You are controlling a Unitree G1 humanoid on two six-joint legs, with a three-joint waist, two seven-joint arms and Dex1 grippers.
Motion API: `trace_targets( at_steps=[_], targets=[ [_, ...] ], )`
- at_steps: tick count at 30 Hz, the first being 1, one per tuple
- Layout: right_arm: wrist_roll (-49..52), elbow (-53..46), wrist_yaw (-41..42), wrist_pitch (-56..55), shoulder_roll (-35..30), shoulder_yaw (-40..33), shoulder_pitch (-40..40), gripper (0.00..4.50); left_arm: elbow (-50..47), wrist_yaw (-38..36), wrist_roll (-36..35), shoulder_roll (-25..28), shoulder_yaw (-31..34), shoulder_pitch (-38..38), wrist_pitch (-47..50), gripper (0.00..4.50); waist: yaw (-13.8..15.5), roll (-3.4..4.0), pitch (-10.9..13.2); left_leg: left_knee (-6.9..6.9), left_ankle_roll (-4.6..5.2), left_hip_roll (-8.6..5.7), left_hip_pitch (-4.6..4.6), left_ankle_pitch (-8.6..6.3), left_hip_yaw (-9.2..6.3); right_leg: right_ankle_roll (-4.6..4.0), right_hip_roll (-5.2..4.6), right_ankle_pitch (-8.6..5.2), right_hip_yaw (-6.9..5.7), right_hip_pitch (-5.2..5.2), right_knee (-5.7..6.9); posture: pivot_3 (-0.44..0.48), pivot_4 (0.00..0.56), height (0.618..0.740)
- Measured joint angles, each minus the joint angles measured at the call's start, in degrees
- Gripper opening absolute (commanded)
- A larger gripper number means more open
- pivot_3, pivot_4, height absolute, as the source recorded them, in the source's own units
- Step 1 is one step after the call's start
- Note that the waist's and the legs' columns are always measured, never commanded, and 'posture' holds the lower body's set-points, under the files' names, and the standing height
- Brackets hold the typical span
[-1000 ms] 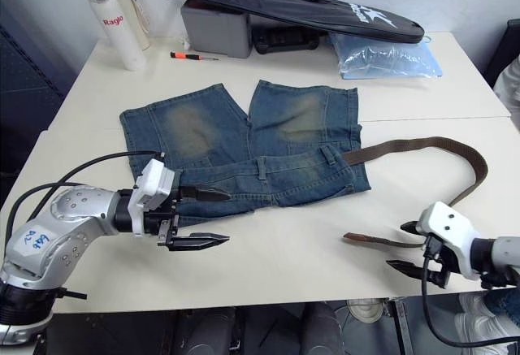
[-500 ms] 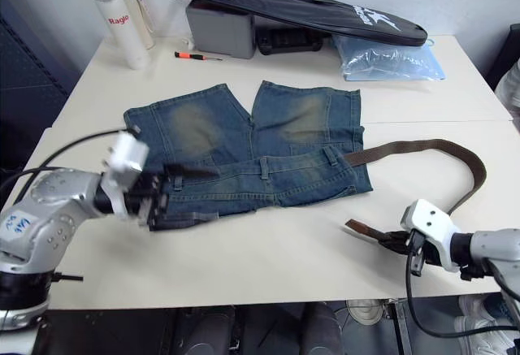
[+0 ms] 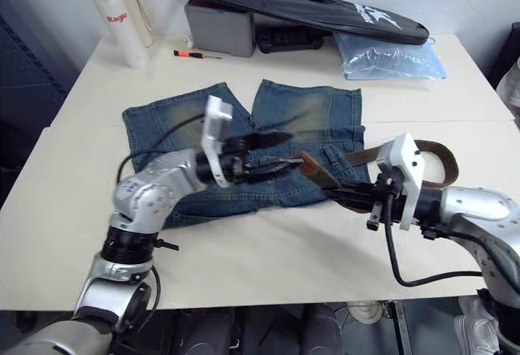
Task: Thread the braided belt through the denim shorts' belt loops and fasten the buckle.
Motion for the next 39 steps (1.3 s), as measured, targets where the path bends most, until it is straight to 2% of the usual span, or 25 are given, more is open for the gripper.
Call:
trace_targets(
  at_steps=[5, 6, 7, 15, 18, 20, 21, 24, 26, 28, 31, 33, 36, 38, 39],
  targets=[
    [2.56, -0.98, -3.72, 2.39, 0.40, -0.01, 0.03, 0.06, 0.90, -1.04, 1.24, -1.42, -1.80, 0.03, -0.16, 4.50, -0.02, 0.01, 0.00, 0.02, 0.02, 0.00, 0.00, -0.01, 0.03, 0.00, 0.00, 0.00, 0.02, -0.01, 0.02, 0.000, 0.150, 0.740],
    [2.92, -1.12, -4.23, 2.50, 0.39, -0.01, 0.03, 0.00, 1.34, -1.21, 1.38, -1.74, -1.99, 0.02, -0.33, 3.97, -0.02, 0.00, 0.00, 0.02, 0.03, 0.00, 0.00, -0.01, 0.03, 0.00, 0.00, 0.00, 0.02, -0.01, 0.01, 0.000, 0.150, 0.740],
    [3.21, -1.28, -4.65, 2.62, 0.39, -0.02, 0.04, 0.00, 1.82, -1.26, 1.52, -2.16, -2.02, 0.01, -0.44, 3.76, -0.01, 0.00, 0.00, 0.03, 0.04, 0.00, 0.00, -0.02, 0.03, 0.00, -0.01, 0.00, 0.02, -0.01, 0.02, 0.000, 0.150, 0.740],
    [7.22, -1.91, -10.70, 7.02, 0.36, -1.66, 1.22, 0.00, 3.80, -6.27, 1.95, -3.33, -3.44, -1.17, -1.16, 0.11, 0.07, 0.00, 0.00, 0.04, 0.05, 0.00, -0.04, -0.03, 0.02, 0.00, -0.01, 0.00, 0.00, -0.02, 0.01, 0.000, 0.150, 0.740],
    [6.64, -2.14, -12.41, 5.41, 0.91, -3.66, 2.49, 0.00, 6.16, -6.14, 3.40, -4.11, -4.06, -5.41, -0.77, 0.04, 0.38, 0.00, 0.00, 0.09, 0.07, -0.01, -0.10, -0.03, 0.01, 0.01, -0.01, 0.02, -0.01, -0.02, -0.03, 0.000, 0.150, 0.740],
    [7.14, -1.90, -12.68, 4.52, 1.12, -6.51, 3.72, 0.86, 7.60, -5.32, 3.70, -5.57, -4.14, -8.11, -0.17, 0.00, 0.52, 0.00, 0.00, 0.09, 0.11, -0.01, -0.13, -0.06, 0.02, 0.03, -0.01, 0.04, -0.01, -0.02, -0.08, 0.000, 0.150, 0.740],
    [7.57, -1.63, -12.75, 4.58, 1.12, -8.22, 4.85, 1.08, 8.55, -4.73, 3.71, -6.49, -4.05, -9.09, 0.31, 0.00, 0.73, 0.00, 0.00, 0.09, 0.12, -0.01, -0.17, -0.06, -0.01, 0.03, -0.01, 0.04, -0.04, -0.03, -0.11, 0.000, 0.150, 0.740],
    [12.54, 2.54, -13.57, 6.39, 1.14, -18.51, 10.22, 2.58, 13.26, -0.29, 3.66, -9.84, -2.59, -13.99, 4.20, 0.00, 1.63, 0.01, 0.00, 0.12, 0.15, -0.04, -0.35, -0.07, 0.00, 0.11, -0.01, 0.09, -0.06, -0.13, -0.20, 0.000, 0.150, 0.740],
    [16.32, 3.34, -14.86, 7.03, 1.14, -24.35, 10.88, 3.37, 15.68, 2.18, 3.60, -10.76, -1.03, -15.51, 6.39, 0.00, 1.60, 0.02, -0.01, 0.11, 0.16, -0.04, -0.36, -0.07, 0.00, 0.12, -0.01, 0.11, -0.07, -0.14, -0.24, 0.000, 0.150, 0.740],
    [21.00, 3.64, -17.60, 6.96, 1.17, -29.14, 10.62, 4.33, 18.30, 4.99, 3.53, -12.36, 0.96, -16.69, 7.88, 0.00, 1.28, 0.01, -0.01, 0.11, 0.16, -0.04, -0.35, -0.07, 0.01, 0.11, 0.00, 0.12, -0.06, -0.14, -0.25, 0.000, 0.150, 0.740],
    [34.54, 3.26, -25.76, 5.64, 4.39, -33.19, 12.50, 4.43, 23.67, 10.96, 2.93, -17.24, 6.33, -19.70, 8.53, 0.00, 1.39, 0.00, 0.00, 0.11, 0.18, -0.03, -0.36, -0.06, -0.02, 0.09, 0.01, 0.16, -0.08, -0.13, -0.31, 0.000, 0.150, 0.740],
    [38.29, 1.78, -28.42, 5.30, 6.36, -32.84, 14.89, 4.43, 24.63, 12.87, 2.10, -18.73, 8.65, -20.66, 8.77, 0.00, 1.42, 0.01, 0.00, 0.10, 0.19, -0.04, -0.40, -0.07, -0.02, 0.12, 0.00, 0.18, -0.08, -0.14, -0.35, 0.000, 0.150, 0.740],
    [43.31, -3.76, -36.78, 1.62, 13.65, -25.80, 18.60, 4.43, 26.38, 15.13, -3.01, -21.12, 15.28, -22.61, 11.83, 0.00, 1.23, 0.01, -0.01, 0.09, 0.22, -0.03, -0.43, -0.08, 0.02, 0.17, 0.02, 0.20, -0.03, -0.19, -0.40, 0.000, 0.150, 0.740],
    [43.80, -6.73, -43.55, -2.13, 20.10, -18.25, 18.61, 4.43, 26.34, 15.11, -6.04, -21.80, 16.84, -23.94, 14.94, 0.00, 0.99, 0.06, -0.03, 0.10, 0.23, -0.05, -0.44, -0.09, 0.06, 0.21, 0.02, 0.22, 0.00, -0.21, -0.40, 0.000, 0.150, 0.740],
    [43.90, -7.18, -44.90, -2.94, 20.76, -16.64, 18.52, 4.43, 26.31, 15.12, -6.46, -21.88, 16.87, -24.21, 15.59, 0.00, 0.99, 0.09, -0.04, 0.11, 0.25, -0.07, -0.44, -0.10, 0.08, 0.23, 0.01, 0.24, 0.04, -0.21, -0.41, 0.000, 0.150, 0.740]
  ],
)
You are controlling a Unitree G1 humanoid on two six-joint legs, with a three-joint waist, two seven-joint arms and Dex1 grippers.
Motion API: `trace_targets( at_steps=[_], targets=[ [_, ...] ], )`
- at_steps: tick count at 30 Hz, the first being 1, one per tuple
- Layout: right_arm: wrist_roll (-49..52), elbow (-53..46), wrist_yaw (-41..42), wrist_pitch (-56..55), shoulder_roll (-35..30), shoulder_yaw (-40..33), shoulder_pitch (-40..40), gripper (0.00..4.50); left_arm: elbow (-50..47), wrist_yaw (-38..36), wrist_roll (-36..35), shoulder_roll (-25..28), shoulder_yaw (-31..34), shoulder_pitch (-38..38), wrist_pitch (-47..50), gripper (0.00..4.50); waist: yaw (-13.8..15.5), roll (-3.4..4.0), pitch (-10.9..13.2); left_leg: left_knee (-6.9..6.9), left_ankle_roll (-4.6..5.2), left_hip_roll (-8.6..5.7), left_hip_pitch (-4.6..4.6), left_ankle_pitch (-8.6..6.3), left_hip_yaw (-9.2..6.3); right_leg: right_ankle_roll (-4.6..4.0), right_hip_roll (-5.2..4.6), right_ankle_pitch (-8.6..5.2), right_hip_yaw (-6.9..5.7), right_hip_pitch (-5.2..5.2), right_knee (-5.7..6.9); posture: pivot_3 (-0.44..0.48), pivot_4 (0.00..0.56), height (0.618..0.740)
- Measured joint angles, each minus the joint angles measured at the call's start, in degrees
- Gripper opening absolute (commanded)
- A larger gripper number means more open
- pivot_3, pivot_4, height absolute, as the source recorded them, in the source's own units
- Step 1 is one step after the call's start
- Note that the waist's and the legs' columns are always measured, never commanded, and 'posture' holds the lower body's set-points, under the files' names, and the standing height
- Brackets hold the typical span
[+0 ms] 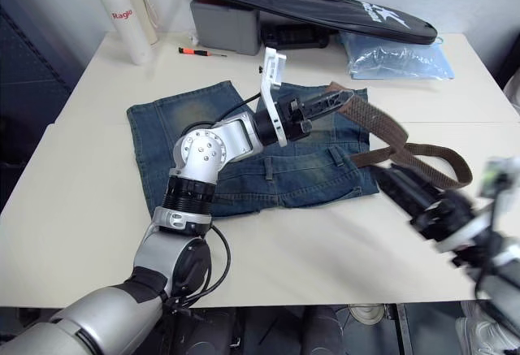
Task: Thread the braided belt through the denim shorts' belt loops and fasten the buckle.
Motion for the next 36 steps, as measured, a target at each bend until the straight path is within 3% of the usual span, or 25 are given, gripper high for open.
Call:
trace_targets(
  at_steps=[5, 8, 26, 29, 31, 36],
  targets=[
    [-0.20, 0.07, -6.16, -8.87, 13.07, 10.18, -5.34, 4.43, -0.40, -0.51, -2.68, 0.46, 0.50, 0.05, 4.52, 0.00, -0.61, 0.09, -0.01, -0.02, -0.01, 0.04, 0.02, 0.01, 0.00, -0.03, 0.06, 0.03, 0.02, -0.02, 0.01, 0.000, 0.150, 0.740],
    [-0.44, 5.07, -7.84, -16.14, 21.15, 12.38, -11.13, 4.43, -2.86, -0.66, -3.91, 0.12, 0.35, 0.60, 6.15, 0.00, -0.92, 0.09, 0.00, -0.01, 0.00, 0.03, -0.03, 0.01, 0.00, -0.01, 0.05, 0.04, 0.02, -0.04, -0.02, 0.000, 0.150, 0.740],
    [-7.32, 8.80, -1.83, -26.46, 22.90, 13.58, -11.76, 4.43, -4.57, 2.64, -3.59, 2.04, 0.57, 2.61, 2.42, 0.00, -1.13, 0.10, 0.00, -0.03, 0.00, 0.04, -0.03, 0.00, 0.02, -0.01, 0.07, 0.04, 0.03, -0.09, -0.02, 0.000, 0.150, 0.740],
    [-7.19, 8.80, -1.19, -27.14, 22.90, 13.55, -11.61, 3.70, -4.50, 2.71, -3.59, 2.31, 0.73, 2.61, 2.06, 0.00, -1.12, 0.10, 0.00, -0.03, 0.00, 0.04, -0.03, 0.00, 0.02, -0.01, 0.07, 0.04, 0.04, -0.09, -0.02, 0.000, 0.150, 0.740],
    [-6.69, 8.80, -0.41, -27.35, 22.85, 13.52, -11.56, 2.48, -4.50, 2.78, -3.59, 2.31, 0.92, 2.61, 1.89, 0.00, -1.10, 0.10, 0.00, -0.03, 0.00, 0.04, -0.04, 0.00, 0.02, -0.01, 0.07, 0.04, 0.04, -0.09, -0.02, 0.000, 0.150, 0.740],
    [-4.84, 8.80, 0.66, -27.58, 22.69, 13.03, -11.62, 0.51, -4.50, 2.88, -3.59, 2.13, 0.76, 2.61, 1.64, 0.00, -1.12, 0.10, 0.00, -0.03, 0.01, 0.04, -0.03, 0.00, 0.02, -0.01, 0.07, 0.03, 0.04, -0.09, -0.02, 0.000, 0.150, 0.740]
  ],
)
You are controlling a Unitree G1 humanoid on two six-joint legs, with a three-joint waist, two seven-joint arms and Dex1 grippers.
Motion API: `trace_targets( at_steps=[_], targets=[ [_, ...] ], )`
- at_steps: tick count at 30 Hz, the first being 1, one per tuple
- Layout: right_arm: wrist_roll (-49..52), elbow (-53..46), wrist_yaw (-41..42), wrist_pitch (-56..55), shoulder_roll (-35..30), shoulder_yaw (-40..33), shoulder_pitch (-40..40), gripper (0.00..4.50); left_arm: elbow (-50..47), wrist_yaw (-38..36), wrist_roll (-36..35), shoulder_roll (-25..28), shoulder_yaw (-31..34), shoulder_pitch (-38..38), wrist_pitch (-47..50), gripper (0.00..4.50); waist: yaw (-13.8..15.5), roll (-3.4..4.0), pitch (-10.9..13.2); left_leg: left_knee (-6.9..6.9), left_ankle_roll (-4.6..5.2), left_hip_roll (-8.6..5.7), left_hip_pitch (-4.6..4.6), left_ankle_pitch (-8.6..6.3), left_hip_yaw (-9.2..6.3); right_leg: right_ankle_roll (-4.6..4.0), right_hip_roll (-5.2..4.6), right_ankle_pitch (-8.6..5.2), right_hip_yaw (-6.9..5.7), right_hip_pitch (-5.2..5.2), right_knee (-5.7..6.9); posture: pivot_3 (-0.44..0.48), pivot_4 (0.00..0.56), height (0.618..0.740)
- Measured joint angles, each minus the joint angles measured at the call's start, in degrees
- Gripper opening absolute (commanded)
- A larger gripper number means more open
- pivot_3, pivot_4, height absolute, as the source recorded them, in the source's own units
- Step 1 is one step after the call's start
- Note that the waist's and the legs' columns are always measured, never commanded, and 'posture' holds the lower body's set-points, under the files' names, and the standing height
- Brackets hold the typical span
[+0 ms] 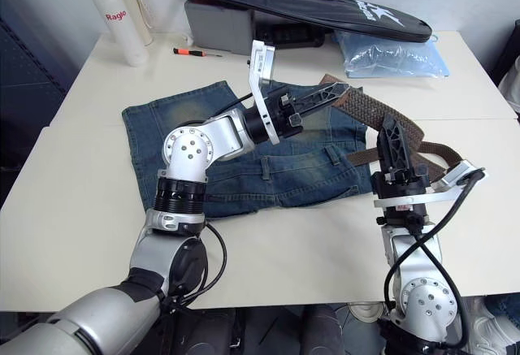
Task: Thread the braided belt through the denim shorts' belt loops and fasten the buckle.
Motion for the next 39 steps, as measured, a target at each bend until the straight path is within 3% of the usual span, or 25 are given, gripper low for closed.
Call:
trace_targets(
  at_steps=[1, 8, 11, 15, 22, 25, 26, 30, 35, 37, 39],
  targets=[
    [0.32, 0.00, 0.29, 0.08, -0.27, -0.05, -0.03, 0.05, 0.00, 0.10, 0.00, -0.05, -0.22, 0.00, 0.03, 0.00, 0.00, 0.00, 0.00, 0.00, 0.00, 0.00, 0.00, 0.00, 0.00, 0.00, 0.00, 0.00, 0.00, 0.00, 0.00, 0.000, 0.150, 0.740],
    [0.62, 0.01, 0.46, 0.18, -1.01, -0.06, -0.34, 0.05, -0.06, 0.41, 0.00, -0.05, -0.27, 0.01, -0.02, 0.00, 0.01, 0.00, 0.00, 0.00, 0.00, 0.00, 0.00, 0.00, 0.00, 0.00, 0.00, 0.00, 0.00, 0.00, 0.00, 0.000, 0.150, 0.740],
    [1.63, 0.05, -0.19, 0.36, -1.02, 0.14, -1.40, 1.16, -0.07, 0.50, -0.01, -0.10, -0.23, 0.01, -0.04, 0.00, -0.01, 0.00, 0.00, 0.00, 0.00, 0.00, 0.00, 0.00, 0.00, 0.00, 0.00, 0.00, 0.00, 0.00, 0.00, 0.000, 0.150, 0.740],
    [2.27, 0.05, -0.28, 1.23, -1.38, 1.45, -2.83, 3.02, -0.07, 0.57, -0.06, -0.67, -0.37, 0.02, 0.41, 0.00, 0.02, 0.00, 0.00, 0.00, 0.00, 0.00, 0.00, 0.00, 0.00, 0.00, 0.00, 0.00, 0.00, 0.00, 0.00, 0.000, 0.150, 0.740],
    [0.76, 1.17, -0.47, 0.68, -0.71, 1.98, -4.76, 3.02, -0.08, 1.56, -0.05, -1.31, -0.31, 0.02, 0.46, 0.00, 0.01, 0.00, 0.00, 0.00, 0.00, 0.00, 0.00, 0.00, 0.01, 0.00, 0.00, 0.00, 0.00, 0.00, 0.00, 0.000, 0.150, 0.740],
    [0.79, 1.28, -0.24, 0.62, -0.63, 2.08, -5.42, 2.28, -0.14, 1.67, -0.06, -1.30, -0.31, 0.02, 0.45, 0.00, 0.00, 0.00, 0.00, 0.00, 0.00, 0.00, 0.00, 0.00, 0.01, 0.00, 0.00, 0.00, 0.00, 0.00, 0.00, 0.000, 0.150, 0.740],
    [0.79, 1.53, -0.24, 0.55, -0.51, 2.08, -5.63, 1.65, -0.25, 1.66, -0.06, -1.27, -0.31, 0.02, 0.43, 0.00, 0.00, 0.00, 0.00, 0.00, 0.00, 0.00, 0.00, 0.00, 0.00, 0.00, 0.00, 0.00, 0.00, 0.00, 0.00, 0.000, 0.150, 0.740],
    [0.81, 2.63, -0.03, 0.36, 0.10, 2.14, -5.67, 0.03, -0.33, 1.78, -0.05, -1.14, -0.34, 0.02, 0.43, 0.00, -0.02, 0.00, 0.00, 0.00, 0.00, 0.00, 0.00, 0.00, 0.01, 0.00, 0.00, 0.00, 0.00, 0.00, 0.00, 0.000, 0.150, 0.740],
    [-0.18, 3.68, 1.60, 0.97, -2.61, 1.54, -5.79, 0.03, -0.35, 1.15, 1.85, -0.30, -2.14, 0.01, -1.45, 0.00, 0.07, 0.00, 0.00, 0.00, 0.00, 0.00, -0.01, 0.00, 0.02, 0.00, 0.00, 0.00, 0.00, 0.00, -0.01, 0.000, 0.150, 0.740],
    [-0.06, 4.47, 1.82, 1.42, -4.21, 1.05, -6.09, 0.00, -0.21, 1.01, 2.41, -0.25, -2.48, -0.01, -2.55, 0.97, 0.01, 0.00, 0.00, 0.00, 0.00, 0.00, 0.00, 0.00, 0.02, 0.00, 0.00, 0.00, 0.00, 0.00, -0.01, 0.000, 0.150, 0.740],
    [0.15, 4.97, 2.10, 1.60, -6.13, 0.23, -6.57, 0.00, 0.21, 0.64, 3.09, 0.43, -2.81, -0.04, -3.00, 1.58, 0.00, 0.01, 0.01, 0.00, 0.00, 0.00, 0.00, 0.00, 0.03, 0.00, 0.00, 0.00, 0.01, -0.01, 0.00, 0.000, 0.150, 0.740]
  ],
)
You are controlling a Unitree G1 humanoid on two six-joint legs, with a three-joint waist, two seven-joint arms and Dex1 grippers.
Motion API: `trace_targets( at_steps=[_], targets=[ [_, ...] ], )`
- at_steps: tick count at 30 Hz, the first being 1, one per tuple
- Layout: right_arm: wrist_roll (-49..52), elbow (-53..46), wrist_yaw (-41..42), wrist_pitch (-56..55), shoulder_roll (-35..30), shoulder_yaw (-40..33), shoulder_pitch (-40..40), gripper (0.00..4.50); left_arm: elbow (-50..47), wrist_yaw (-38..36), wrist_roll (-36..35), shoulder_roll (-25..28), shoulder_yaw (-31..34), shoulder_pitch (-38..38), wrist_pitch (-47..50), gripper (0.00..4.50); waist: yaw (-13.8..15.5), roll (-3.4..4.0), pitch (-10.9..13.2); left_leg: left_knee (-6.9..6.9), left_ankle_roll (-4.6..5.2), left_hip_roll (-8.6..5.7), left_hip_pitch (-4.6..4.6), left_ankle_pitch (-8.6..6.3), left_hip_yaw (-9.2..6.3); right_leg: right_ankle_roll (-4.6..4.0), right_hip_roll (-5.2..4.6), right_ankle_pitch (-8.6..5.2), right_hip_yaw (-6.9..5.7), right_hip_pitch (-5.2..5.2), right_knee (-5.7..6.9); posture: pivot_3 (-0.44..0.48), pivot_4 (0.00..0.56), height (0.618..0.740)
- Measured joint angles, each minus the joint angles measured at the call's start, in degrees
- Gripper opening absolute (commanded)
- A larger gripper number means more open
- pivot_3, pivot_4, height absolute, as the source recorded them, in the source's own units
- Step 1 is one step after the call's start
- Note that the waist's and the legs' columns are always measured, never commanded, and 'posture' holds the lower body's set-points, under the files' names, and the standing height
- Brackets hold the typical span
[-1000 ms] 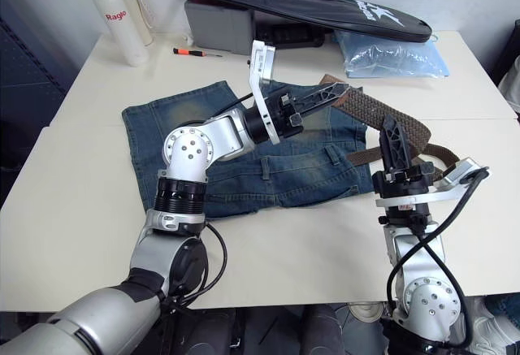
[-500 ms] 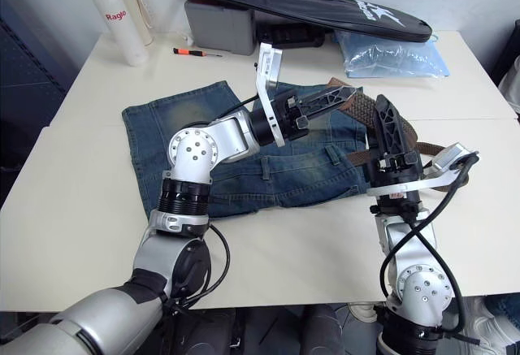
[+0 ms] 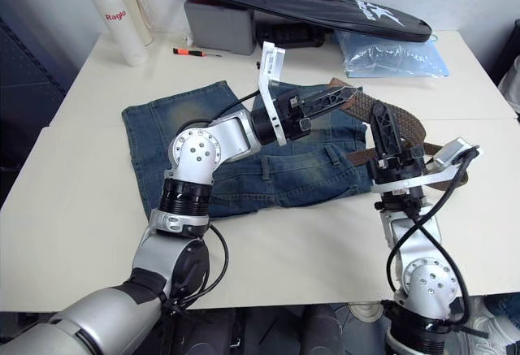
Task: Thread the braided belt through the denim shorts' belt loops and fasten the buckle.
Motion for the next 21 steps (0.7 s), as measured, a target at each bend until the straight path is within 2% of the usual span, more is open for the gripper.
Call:
trace_targets(
  at_steps=[1, 2, 4, 5, 6, 8, 13, 17, 18, 19, 20, 21],
  targets=[
    [0.05, 0.39, 0.28, 0.27, -2.91, -2.27, -0.27, 0.00, 0.31, -1.88, 1.74, 2.76, -0.86, 0.02, -1.41, 1.79, -0.01, 0.00, 0.00, -0.01, 0.00, 0.00, 0.00, 0.00, 0.00, 0.00, 0.01, 0.00, 0.00, -0.03, 0.01, 0.000, 0.150, 0.740],
    [0.00, 0.53, 0.29, 0.49, -4.15, -3.40, -0.23, 0.00, 0.27, -4.39, 4.39, 5.96, -3.56, 0.01, -3.59, 2.22, -0.15, 0.01, 0.00, -0.06, 0.00, 0.01, 0.01, 0.00, 0.05, -0.01, 0.01, -0.01, 0.02, -0.09, 0.02, 0.000, 0.150, 0.740],
    [-0.50, 0.85, 0.29, 0.93, -6.41, -4.77, -0.12, 0.00, 0.05, -11.62, 12.82, 13.32, -12.30, 0.21, -10.78, 3.05, -0.22, 0.06, -0.03, -0.17, -0.02, 0.01, 0.01, 0.01, 0.24, -0.03, 0.03, -0.02, 0.20, -0.29, 0.09, 0.000, 0.150, 0.740],
    [-0.64, 0.94, 0.27, 0.97, -6.81, -5.09, -0.12, 0.00, 0.06, -13.68, 15.26, 15.05, -14.54, 0.40, -13.09, 3.25, -0.13, 0.07, -0.03, -0.17, -0.02, 0.01, -0.02, 0.01, 0.31, -0.03, 0.03, -0.02, 0.26, -0.37, 0.10, 0.000, 0.150, 0.740],
    [-0.83, 1.20, 0.18, 1.14, -7.47, -5.32, -0.14, 0.00, 0.07, -15.95, 18.12, 16.65, -17.45, 0.65, -16.05, 3.84, -0.06, 0.07, -0.03, -0.17, -0.02, 0.01, -0.05, 0.01, 0.35, -0.03, 0.04, -0.02, 0.30, -0.43, 0.10, 0.000, 0.150, 0.740],
    [-1.61, 2.38, -0.46, 1.93, -9.90, -5.80, -0.24, 0.00, 0.20, -20.41, 22.80, 18.83, -22.72, 1.71, -21.11, 4.47, 0.20, 0.07, -0.03, -0.13, 0.00, 0.00, -0.10, 0.00, 0.47, 0.00, 0.03, 0.00, 0.39, -0.47, 0.09, 0.000, 0.150, 0.740],
    [-1.95, 4.03, -1.93, 4.47, -15.27, -7.61, 0.49, 0.00, 2.49, -25.07, 29.19, 20.03, -29.21, 3.30, -28.20, 4.47, 0.86, 0.06, -0.03, -0.02, 0.07, 0.00, -0.25, -0.04, 0.52, 0.07, 0.02, 0.07, 0.42, -0.56, -0.01, 0.000, 0.150, 0.740],
    [-3.36, 4.44, -0.99, 10.06, -25.04, -9.59, 4.68, 0.00, 4.72, -26.90, 34.40, 19.69, -33.95, 3.42, -34.21, 4.47, 1.57, 0.12, 0.00, 0.00, 0.16, -0.02, -0.29, -0.09, 0.59, 0.10, 0.01, 0.09, 0.48, -0.62, -0.04, 0.000, 0.150, 0.740],
    [-4.57, 4.46, 1.47, 15.32, -32.40, -11.76, 7.95, 0.00, 6.38, -28.20, 37.02, 18.56, -36.00, 3.31, -37.15, 4.47, 1.63, 0.12, 0.00, 0.00, 0.20, -0.02, -0.26, -0.12, 0.66, 0.10, 0.02, 0.10, 0.52, -0.63, -0.05, 0.000, 0.150, 0.740],
    [-5.03, 4.46, 2.16, 16.50, -34.02, -12.30, 8.58, 0.00, 6.93, -28.29, 37.47, 17.97, -36.24, 3.27, -37.68, 4.47, 1.64, 0.12, 0.00, 0.00, 0.21, -0.01, -0.27, -0.12, 0.67, 0.11, 0.02, 0.11, 0.52, -0.63, -0.06, 0.000, 0.150, 0.740],
    [-7.47, 4.86, 5.51, 21.24, -41.42, -13.98, 11.39, 0.00, 9.87, -27.69, 39.49, 15.57, -37.13, 2.93, -40.20, 4.47, 1.63, 0.10, 0.01, 0.06, 0.23, -0.01, -0.26, -0.13, 0.71, 0.12, 0.01, 0.25, 0.57, -0.62, -0.12, 0.000, 0.150, 0.740],
    [-8.28, 5.07, 6.39, 22.22, -42.70, -14.56, 11.72, 0.00, 10.85, -27.47, 39.77, 14.82, -37.32, 2.86, -40.83, 4.47, 1.60, 0.10, 0.01, 0.08, 0.25, -0.02, -0.25, -0.12, 0.74, 0.12, 0.02, 0.29, 0.60, -0.61, -0.13, 0.000, 0.150, 0.740]
  ],
)
